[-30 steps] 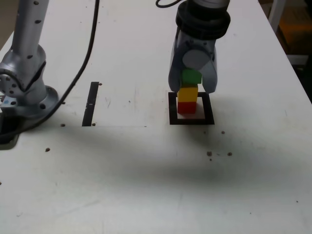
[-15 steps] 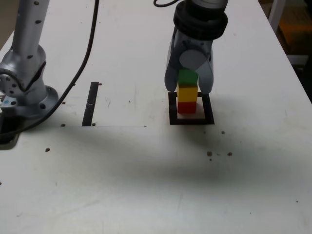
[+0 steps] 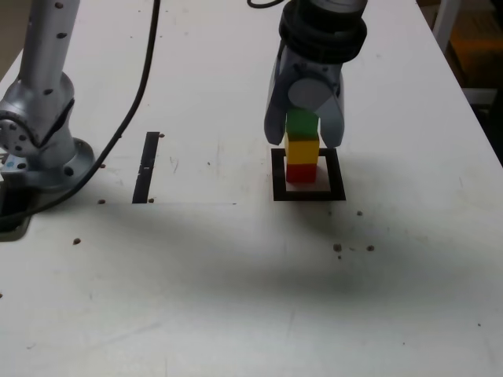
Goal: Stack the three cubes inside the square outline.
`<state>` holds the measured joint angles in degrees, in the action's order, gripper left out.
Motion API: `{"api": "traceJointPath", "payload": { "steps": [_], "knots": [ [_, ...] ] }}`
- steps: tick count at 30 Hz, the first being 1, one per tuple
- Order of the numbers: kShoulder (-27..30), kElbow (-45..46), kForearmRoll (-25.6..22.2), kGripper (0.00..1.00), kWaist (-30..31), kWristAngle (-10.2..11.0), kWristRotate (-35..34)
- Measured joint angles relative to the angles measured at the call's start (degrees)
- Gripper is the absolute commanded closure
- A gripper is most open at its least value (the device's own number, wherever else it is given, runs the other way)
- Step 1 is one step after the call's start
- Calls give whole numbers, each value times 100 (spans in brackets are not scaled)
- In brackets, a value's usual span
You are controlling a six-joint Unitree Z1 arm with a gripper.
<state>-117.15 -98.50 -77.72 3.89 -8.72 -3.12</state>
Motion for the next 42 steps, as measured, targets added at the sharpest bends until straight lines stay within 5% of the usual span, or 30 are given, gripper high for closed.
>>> {"api": "traceJointPath", "payload": {
  "steps": [19,24,35,42],
  "knots": [
    [19,-564,-449,36,18,155,-29],
    [183,-848,-775,34,76,369,-76],
    [1485,-560,-1415,32,37,1005,-350],
    [2384,771,-1342,32,-149,1026,-579]
  ]
}}
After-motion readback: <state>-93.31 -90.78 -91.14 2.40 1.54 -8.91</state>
